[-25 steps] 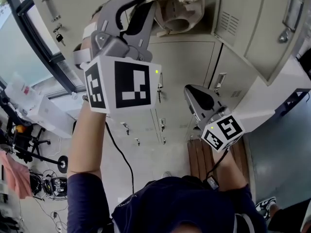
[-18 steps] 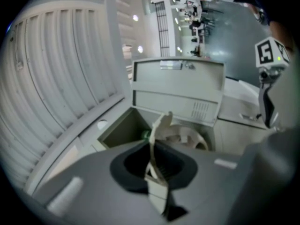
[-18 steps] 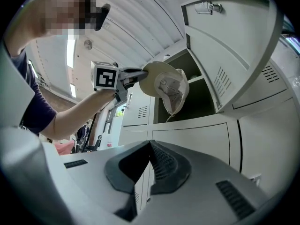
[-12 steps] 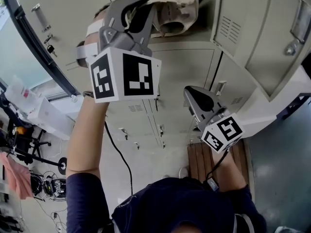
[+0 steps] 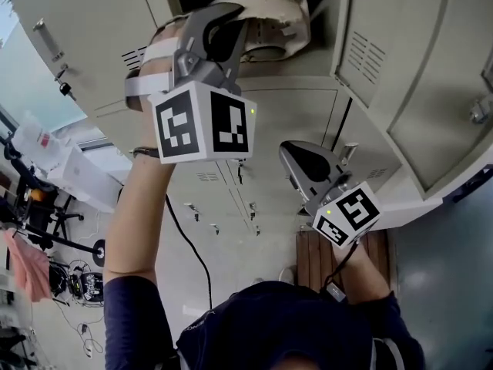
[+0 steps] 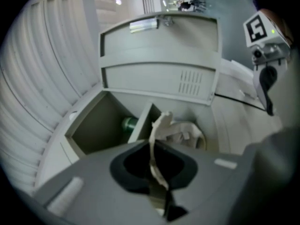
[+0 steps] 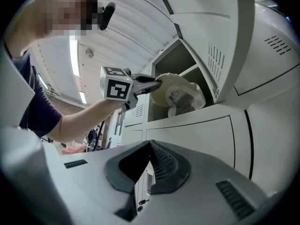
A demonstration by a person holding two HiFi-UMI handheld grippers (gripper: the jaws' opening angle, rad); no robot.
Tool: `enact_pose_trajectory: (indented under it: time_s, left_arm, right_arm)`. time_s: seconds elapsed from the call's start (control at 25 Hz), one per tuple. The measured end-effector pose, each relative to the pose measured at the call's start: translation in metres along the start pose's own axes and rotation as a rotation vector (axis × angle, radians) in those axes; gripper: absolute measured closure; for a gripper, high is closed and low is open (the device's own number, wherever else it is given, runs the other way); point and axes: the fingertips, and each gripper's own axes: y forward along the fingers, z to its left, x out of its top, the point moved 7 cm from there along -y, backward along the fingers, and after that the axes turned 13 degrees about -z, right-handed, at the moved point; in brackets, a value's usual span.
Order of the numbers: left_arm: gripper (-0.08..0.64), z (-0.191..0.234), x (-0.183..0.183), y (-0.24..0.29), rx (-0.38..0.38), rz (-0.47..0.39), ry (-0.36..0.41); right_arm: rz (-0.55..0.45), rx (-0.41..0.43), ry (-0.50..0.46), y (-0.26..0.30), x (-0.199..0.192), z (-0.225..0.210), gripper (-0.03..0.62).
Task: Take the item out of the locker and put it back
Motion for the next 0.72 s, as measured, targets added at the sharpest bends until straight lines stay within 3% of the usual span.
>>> enact_pose_trajectory:
  time_s: [0.72]
  left_arm:
    - [0.540,-0.053,-0.021,0.052,-0.154,0.144,0.088]
  right_arm:
    - [0.010,0.081,0.061,-0.001,-0.011,-0.031,0.588]
